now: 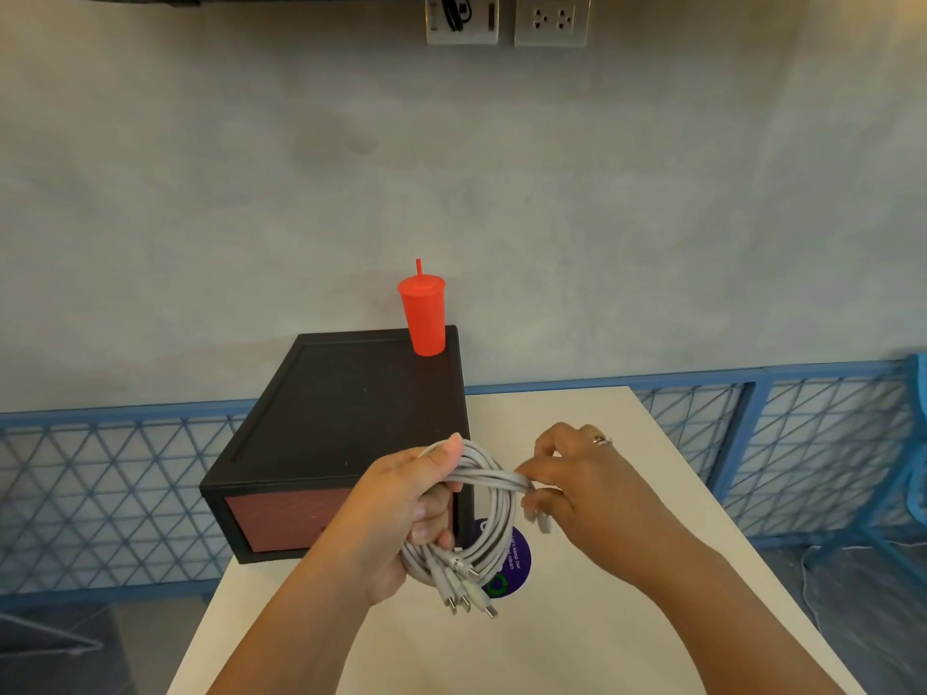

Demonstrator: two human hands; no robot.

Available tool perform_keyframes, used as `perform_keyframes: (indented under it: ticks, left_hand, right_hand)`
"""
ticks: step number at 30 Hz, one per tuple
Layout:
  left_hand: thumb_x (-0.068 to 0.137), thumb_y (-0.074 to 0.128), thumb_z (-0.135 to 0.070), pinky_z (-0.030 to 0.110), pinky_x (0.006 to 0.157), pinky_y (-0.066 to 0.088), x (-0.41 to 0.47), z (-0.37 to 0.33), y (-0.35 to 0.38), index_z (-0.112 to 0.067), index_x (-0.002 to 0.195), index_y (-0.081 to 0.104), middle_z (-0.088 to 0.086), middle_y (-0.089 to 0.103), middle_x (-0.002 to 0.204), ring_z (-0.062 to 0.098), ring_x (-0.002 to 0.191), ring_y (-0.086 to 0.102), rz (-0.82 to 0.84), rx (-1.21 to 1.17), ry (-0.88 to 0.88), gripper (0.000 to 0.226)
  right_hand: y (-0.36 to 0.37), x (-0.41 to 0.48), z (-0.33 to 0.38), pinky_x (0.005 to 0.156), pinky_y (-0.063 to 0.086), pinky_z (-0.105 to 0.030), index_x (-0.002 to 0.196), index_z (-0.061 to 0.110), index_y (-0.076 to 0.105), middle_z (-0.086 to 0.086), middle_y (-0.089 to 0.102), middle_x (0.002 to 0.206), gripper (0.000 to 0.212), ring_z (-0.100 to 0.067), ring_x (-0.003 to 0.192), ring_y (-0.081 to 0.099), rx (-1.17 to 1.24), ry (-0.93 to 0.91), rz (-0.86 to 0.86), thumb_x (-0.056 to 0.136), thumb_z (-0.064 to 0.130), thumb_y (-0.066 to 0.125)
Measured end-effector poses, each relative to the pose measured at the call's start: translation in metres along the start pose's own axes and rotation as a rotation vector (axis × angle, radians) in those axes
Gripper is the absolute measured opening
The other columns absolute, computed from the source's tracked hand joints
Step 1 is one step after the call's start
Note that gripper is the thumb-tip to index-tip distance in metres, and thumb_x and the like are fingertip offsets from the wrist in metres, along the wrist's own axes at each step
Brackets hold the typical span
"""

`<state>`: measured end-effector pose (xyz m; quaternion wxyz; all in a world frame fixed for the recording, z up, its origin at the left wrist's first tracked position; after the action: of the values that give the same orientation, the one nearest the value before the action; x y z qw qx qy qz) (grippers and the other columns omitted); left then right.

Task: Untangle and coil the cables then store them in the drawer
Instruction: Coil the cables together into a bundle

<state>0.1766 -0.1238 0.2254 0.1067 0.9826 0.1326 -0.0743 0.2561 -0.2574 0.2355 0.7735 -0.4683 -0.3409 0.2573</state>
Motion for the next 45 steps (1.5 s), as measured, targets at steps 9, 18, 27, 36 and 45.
perform_keyframes:
  ticks: [9,18,27,36,45]
  left_hand:
    - [0.074,0.056,-0.041,0.023,0.046,0.037,-0.003,0.000,0.011,-0.010,0.062,0.051,-0.007,0.028,0.035,0.006,0.031,0.025,0.115,-0.144,-0.100,0.034]
    - [0.074,0.059,-0.038,0.022,0.047,0.040,-0.003,0.006,0.014,-0.010,0.060,0.058,-0.006,0.031,0.035,0.005,0.031,0.030,0.165,-0.177,-0.141,0.031]
    - [0.068,0.067,-0.015,0.022,0.046,0.045,-0.001,-0.003,0.016,-0.008,0.077,0.066,-0.006,0.041,0.037,0.004,0.033,0.032,0.200,-0.022,-0.052,0.011]
    - [0.083,0.061,-0.009,0.024,0.050,0.045,-0.002,0.010,0.022,-0.006,0.085,0.062,-0.006,0.049,0.041,0.005,0.035,0.034,0.194,0.011,-0.125,0.003]
    - [0.071,0.066,-0.015,0.022,0.044,0.045,0.000,0.002,0.020,-0.009,0.075,0.065,-0.005,0.036,0.038,0.004,0.032,0.032,0.204,-0.080,-0.094,0.008]
  right_hand:
    - [0.004,-0.002,-0.002,0.061,0.037,-0.004,0.106,0.021,0.064,0.009,0.059,0.099,0.019,-0.003,0.078,0.051,0.256,0.194,-0.163,0.091,0.021,0.053]
    - [0.022,-0.013,-0.011,0.053,0.042,-0.005,0.084,0.024,0.063,0.018,0.058,0.070,0.012,0.001,0.064,0.055,0.474,0.329,-0.177,0.087,0.014,0.057]
    - [0.027,-0.017,-0.014,0.054,0.048,-0.008,0.072,0.022,0.064,0.010,0.066,0.061,0.021,0.005,0.059,0.060,0.791,0.419,-0.248,0.083,0.005,0.061]
    - [0.034,-0.014,-0.012,0.054,0.038,-0.008,0.057,0.031,0.039,0.011,0.044,0.059,0.040,-0.005,0.052,0.043,0.244,0.337,0.004,0.091,0.015,0.051]
    - [0.041,-0.022,-0.017,0.072,0.056,-0.036,0.076,0.007,0.071,-0.014,0.071,0.074,0.004,-0.025,0.073,0.067,0.873,0.386,-0.085,0.076,0.007,0.067]
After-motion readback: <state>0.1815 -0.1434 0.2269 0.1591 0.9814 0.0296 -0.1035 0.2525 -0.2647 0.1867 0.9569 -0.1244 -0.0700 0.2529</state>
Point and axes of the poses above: each hand's wrist, its own x-axis towards the middle knuckle, its own y-axis out of the palm, z = x × y, the point moved 5 cm from there along x, towards the middle knuckle
